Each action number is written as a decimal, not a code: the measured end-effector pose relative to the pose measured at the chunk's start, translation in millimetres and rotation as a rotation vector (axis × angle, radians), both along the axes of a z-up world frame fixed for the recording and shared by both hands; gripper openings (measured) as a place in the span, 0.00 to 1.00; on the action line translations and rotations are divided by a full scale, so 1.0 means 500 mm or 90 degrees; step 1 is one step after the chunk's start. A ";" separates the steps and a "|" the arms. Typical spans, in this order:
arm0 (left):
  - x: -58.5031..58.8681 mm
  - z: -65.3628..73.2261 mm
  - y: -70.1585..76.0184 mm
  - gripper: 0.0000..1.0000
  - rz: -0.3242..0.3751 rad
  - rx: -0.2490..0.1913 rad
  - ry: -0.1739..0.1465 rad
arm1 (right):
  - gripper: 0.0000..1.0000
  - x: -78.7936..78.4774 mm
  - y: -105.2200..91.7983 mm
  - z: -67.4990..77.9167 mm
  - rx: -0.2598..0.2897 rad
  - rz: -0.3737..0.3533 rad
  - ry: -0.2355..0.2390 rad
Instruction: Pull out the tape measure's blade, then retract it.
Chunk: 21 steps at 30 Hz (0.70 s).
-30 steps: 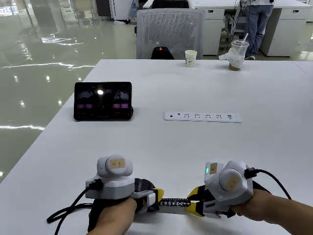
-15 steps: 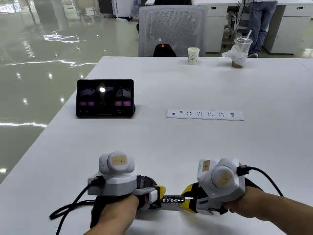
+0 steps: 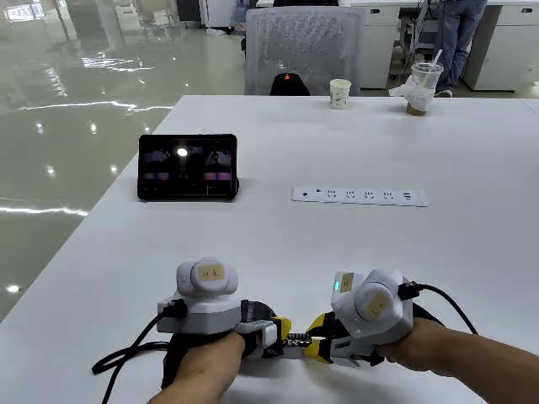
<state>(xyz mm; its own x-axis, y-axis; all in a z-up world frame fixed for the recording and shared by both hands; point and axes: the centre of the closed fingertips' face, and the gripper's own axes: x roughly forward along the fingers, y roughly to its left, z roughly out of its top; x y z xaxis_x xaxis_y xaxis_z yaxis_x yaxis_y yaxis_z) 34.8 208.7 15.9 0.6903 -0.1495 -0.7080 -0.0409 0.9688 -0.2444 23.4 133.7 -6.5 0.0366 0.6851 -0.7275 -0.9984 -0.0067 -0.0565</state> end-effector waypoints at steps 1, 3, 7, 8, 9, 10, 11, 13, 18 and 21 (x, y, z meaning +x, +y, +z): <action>0.000 0.000 0.000 0.59 0.000 0.000 0.000 | 0.10 0.000 0.002 0.000 0.001 -0.001 0.001; 0.000 0.000 0.000 0.59 0.000 0.000 0.001 | 0.10 -0.001 0.007 -0.001 0.001 0.000 0.000; 0.000 -0.001 0.000 0.59 -0.002 0.002 0.001 | 0.10 -0.004 0.016 -0.002 0.005 -0.002 0.002; 0.000 -0.001 0.000 0.59 -0.002 0.002 0.002 | 0.10 -0.004 0.019 -0.002 0.006 -0.002 0.002; 0.000 -0.001 0.000 0.59 -0.002 0.003 0.002 | 0.10 -0.004 0.021 -0.002 0.007 -0.003 0.003; 0.001 -0.001 0.000 0.59 -0.002 0.003 0.002 | 0.10 -0.004 0.024 -0.003 0.008 -0.003 0.003; 0.001 -0.001 0.000 0.59 -0.002 0.003 0.003 | 0.10 -0.004 0.027 -0.003 0.009 -0.004 0.002; 0.000 -0.001 0.000 0.59 -0.001 0.001 0.003 | 0.10 -0.004 0.032 -0.003 0.012 -0.005 0.002; 0.000 -0.001 0.000 0.60 0.002 0.001 0.003 | 0.10 -0.007 0.046 -0.004 0.018 -0.006 0.001; -0.001 -0.001 -0.001 0.60 -0.001 0.005 0.004 | 0.10 -0.007 0.048 -0.006 0.014 -0.002 -0.003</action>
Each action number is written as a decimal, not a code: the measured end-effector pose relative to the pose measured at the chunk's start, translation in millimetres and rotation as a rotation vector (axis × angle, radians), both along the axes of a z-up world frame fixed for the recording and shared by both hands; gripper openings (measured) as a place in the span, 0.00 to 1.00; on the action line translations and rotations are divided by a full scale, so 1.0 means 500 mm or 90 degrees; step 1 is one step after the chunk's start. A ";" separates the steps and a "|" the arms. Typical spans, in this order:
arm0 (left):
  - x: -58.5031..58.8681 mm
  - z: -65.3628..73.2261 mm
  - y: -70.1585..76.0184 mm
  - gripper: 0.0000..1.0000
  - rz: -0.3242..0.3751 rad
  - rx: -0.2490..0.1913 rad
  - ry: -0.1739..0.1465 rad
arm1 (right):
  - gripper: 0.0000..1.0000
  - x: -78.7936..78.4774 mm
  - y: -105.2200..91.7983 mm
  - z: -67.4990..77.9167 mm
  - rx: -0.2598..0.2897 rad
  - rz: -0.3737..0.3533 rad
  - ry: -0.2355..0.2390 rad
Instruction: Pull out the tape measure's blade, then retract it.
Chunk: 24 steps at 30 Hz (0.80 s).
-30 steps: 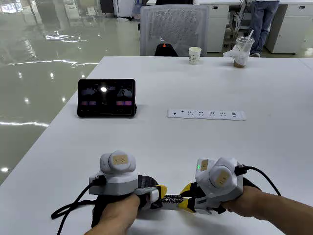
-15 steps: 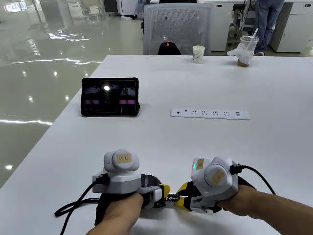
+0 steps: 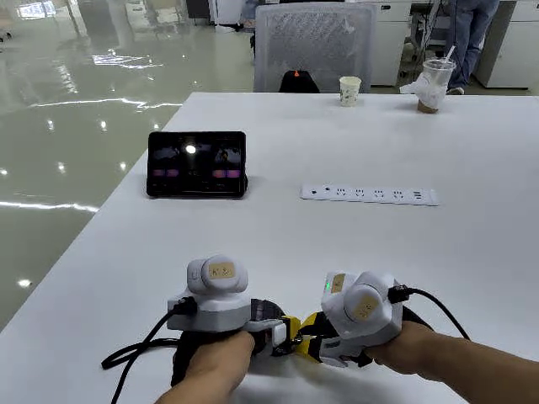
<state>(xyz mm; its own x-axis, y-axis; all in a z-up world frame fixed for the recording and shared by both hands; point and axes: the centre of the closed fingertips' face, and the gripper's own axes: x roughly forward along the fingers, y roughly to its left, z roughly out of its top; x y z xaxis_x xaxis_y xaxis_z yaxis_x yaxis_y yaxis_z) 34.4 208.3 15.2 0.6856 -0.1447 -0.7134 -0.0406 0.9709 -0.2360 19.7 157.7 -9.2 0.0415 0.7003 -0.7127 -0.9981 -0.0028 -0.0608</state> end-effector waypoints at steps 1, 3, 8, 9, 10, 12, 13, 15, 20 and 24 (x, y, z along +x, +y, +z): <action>0.000 0.000 0.000 0.60 0.000 0.001 -0.001 | 0.10 -0.001 -0.001 0.000 0.001 -0.001 0.003; 0.000 0.000 0.000 0.60 0.003 0.001 -0.001 | 0.11 0.001 0.000 -0.001 0.004 -0.003 0.004; 0.000 -0.001 -0.002 0.61 -0.001 0.001 0.000 | 0.11 0.000 0.000 -0.003 0.003 -0.004 0.004; 0.000 -0.001 -0.002 0.61 -0.002 0.000 0.002 | 0.11 0.000 -0.001 -0.003 0.004 -0.004 0.003; 0.001 -0.002 -0.002 0.61 -0.003 -0.001 0.003 | 0.11 0.000 -0.001 -0.003 0.004 -0.005 0.004; 0.001 -0.003 -0.004 0.61 -0.008 -0.002 0.006 | 0.11 0.000 -0.001 -0.004 0.003 -0.004 0.002; 0.000 -0.003 -0.004 0.62 -0.008 -0.004 0.008 | 0.11 0.000 -0.001 -0.004 0.003 -0.004 0.002; 0.000 -0.004 -0.005 0.62 -0.008 -0.005 0.007 | 0.11 0.000 -0.001 -0.004 0.001 -0.004 0.001; 0.000 -0.006 -0.005 0.63 -0.005 -0.016 0.012 | 0.11 0.001 -0.002 -0.005 -0.007 0.003 -0.010; 0.000 -0.007 -0.006 0.64 -0.005 -0.018 0.014 | 0.12 0.000 -0.003 -0.004 -0.013 0.012 -0.016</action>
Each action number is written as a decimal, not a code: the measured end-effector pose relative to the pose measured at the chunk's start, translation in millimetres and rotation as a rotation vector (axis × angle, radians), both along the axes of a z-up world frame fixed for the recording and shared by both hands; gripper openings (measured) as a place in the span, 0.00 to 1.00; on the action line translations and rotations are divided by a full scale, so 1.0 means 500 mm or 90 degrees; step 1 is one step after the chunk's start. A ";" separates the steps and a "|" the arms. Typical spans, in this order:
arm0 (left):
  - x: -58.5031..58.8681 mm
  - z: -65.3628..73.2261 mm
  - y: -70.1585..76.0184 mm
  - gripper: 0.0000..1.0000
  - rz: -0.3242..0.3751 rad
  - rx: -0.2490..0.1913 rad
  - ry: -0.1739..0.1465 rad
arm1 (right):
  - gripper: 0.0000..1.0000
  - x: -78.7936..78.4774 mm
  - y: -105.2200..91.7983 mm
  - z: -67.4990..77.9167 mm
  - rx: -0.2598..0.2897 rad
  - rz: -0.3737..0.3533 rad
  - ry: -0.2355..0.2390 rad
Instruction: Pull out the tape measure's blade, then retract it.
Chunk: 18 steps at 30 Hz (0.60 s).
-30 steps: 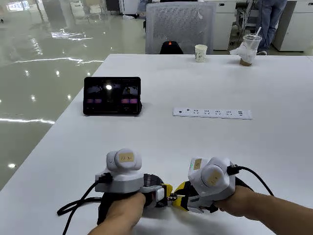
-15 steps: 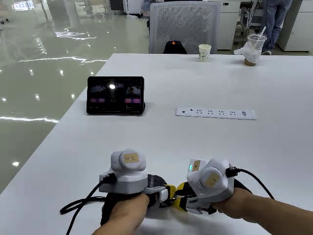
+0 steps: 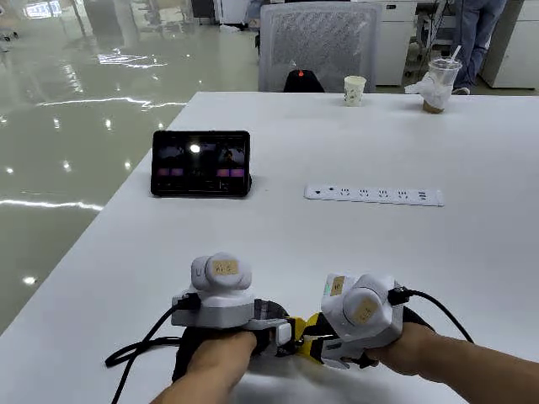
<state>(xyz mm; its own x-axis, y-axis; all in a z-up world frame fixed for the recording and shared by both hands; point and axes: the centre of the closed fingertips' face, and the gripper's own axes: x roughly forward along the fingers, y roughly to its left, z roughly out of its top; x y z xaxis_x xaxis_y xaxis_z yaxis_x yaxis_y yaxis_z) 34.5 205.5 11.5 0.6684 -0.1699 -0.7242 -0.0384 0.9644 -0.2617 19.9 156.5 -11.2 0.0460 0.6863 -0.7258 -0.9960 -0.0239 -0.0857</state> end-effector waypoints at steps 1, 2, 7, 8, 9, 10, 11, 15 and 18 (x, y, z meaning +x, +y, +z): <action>0.000 0.000 0.000 0.64 0.000 -0.001 0.000 | 0.12 0.000 -0.001 0.000 -0.002 0.004 -0.002; 0.000 0.000 0.000 0.64 0.001 -0.002 0.001 | 0.12 -0.001 -0.001 0.001 -0.003 0.007 -0.004; 0.000 -0.001 -0.001 0.64 0.002 -0.007 0.005 | 0.14 -0.005 -0.007 0.002 -0.006 0.011 0.001; 0.000 -0.001 -0.001 0.64 0.002 -0.008 0.005 | 0.14 -0.007 -0.010 0.001 -0.009 0.013 0.001; 0.000 -0.001 -0.001 0.64 0.002 -0.008 0.005 | 0.14 -0.007 -0.012 0.000 -0.011 0.013 0.002; 0.000 -0.001 -0.001 0.64 0.002 -0.008 0.004 | 0.15 -0.009 -0.015 0.000 -0.012 0.013 0.002; 0.000 -0.002 0.000 0.64 0.002 -0.008 0.004 | 0.15 -0.010 -0.017 0.000 -0.012 0.012 0.003; -0.001 -0.002 0.001 0.64 0.001 -0.007 0.001 | 0.16 -0.014 -0.029 0.002 -0.011 0.009 0.005; -0.004 -0.002 0.003 0.65 0.001 -0.004 -0.001 | 0.17 -0.014 -0.041 0.002 -0.010 -0.001 0.009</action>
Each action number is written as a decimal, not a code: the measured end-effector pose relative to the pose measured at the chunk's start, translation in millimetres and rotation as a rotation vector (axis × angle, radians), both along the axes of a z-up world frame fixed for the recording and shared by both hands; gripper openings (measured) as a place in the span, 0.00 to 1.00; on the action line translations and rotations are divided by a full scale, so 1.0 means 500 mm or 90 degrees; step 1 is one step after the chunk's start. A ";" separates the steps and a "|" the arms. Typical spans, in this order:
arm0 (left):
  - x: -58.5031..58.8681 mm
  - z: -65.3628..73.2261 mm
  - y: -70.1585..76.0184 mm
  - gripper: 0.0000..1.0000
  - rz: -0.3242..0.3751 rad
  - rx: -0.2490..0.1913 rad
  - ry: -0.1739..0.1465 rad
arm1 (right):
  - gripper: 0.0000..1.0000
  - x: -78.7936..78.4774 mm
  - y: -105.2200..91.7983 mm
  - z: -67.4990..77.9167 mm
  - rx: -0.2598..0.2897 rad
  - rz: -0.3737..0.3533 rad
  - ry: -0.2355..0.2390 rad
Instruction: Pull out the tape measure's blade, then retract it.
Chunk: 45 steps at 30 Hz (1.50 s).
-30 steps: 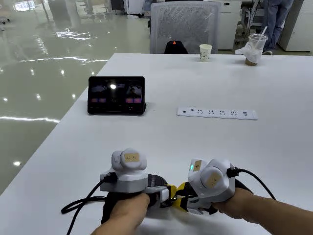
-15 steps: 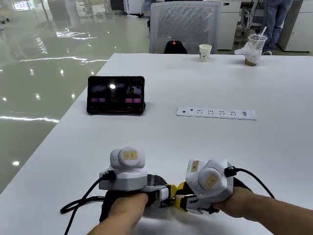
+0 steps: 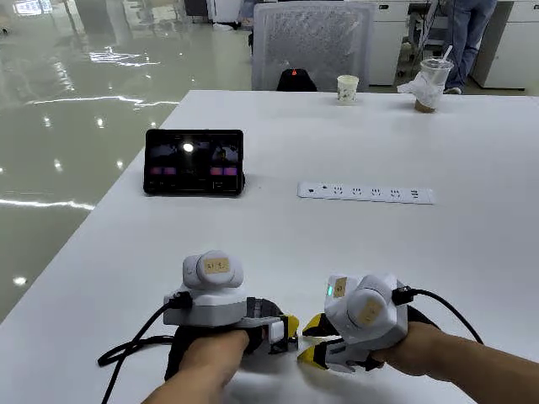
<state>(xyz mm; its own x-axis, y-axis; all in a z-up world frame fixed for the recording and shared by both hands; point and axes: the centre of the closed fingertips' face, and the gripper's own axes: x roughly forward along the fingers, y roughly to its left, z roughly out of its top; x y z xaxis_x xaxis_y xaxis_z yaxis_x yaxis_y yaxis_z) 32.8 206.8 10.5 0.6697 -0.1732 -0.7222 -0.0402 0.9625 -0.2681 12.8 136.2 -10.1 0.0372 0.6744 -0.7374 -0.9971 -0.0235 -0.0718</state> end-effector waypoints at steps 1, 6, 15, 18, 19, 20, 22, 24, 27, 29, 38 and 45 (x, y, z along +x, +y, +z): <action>-0.001 0.000 0.000 0.65 0.000 0.000 0.000 | 0.18 0.000 -0.003 0.000 0.001 -0.002 0.001; -0.005 0.002 0.001 0.66 -0.006 0.006 -0.003 | 0.20 0.002 -0.018 0.008 0.011 -0.024 0.007; -0.017 0.003 0.013 0.70 -0.020 0.022 -0.008 | 0.25 0.003 -0.050 0.012 0.026 -0.067 0.019; -0.023 0.002 0.016 0.70 -0.028 0.028 -0.007 | 0.26 0.005 -0.060 0.014 0.032 -0.081 0.021; -0.025 0.002 0.017 0.70 -0.029 0.030 -0.008 | 0.26 0.005 -0.063 0.015 0.034 -0.084 0.021; -0.028 0.003 0.019 0.70 -0.031 0.031 -0.010 | 0.26 0.004 -0.067 0.017 0.036 -0.088 0.022; -0.031 0.004 0.021 0.71 -0.032 0.030 -0.012 | 0.27 0.004 -0.074 0.020 0.040 -0.095 0.021; -0.034 0.004 0.022 0.71 -0.036 0.034 -0.014 | 0.28 0.004 -0.081 0.020 0.042 -0.101 0.021; -0.042 0.005 0.026 0.71 -0.042 0.039 -0.015 | 0.29 0.003 -0.093 0.023 0.045 -0.111 0.022; -0.047 0.005 0.031 0.71 -0.046 0.043 -0.016 | 0.30 0.003 -0.103 0.024 0.046 -0.116 0.019; -0.066 0.016 0.046 0.72 -0.065 0.054 -0.029 | 0.34 -0.004 -0.141 0.036 0.054 -0.138 0.017; -0.080 0.023 0.049 0.73 -0.089 0.065 -0.043 | 0.37 -0.006 -0.165 0.052 0.065 -0.161 0.013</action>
<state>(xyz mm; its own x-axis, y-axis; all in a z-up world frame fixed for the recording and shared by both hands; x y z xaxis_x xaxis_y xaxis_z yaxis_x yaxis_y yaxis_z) -7.1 231.3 21.8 0.6911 -0.1967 -0.6954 0.1110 0.9797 -0.1667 10.0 53.6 15.7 0.2001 0.7163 -0.6685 -0.9716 0.2329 -0.0414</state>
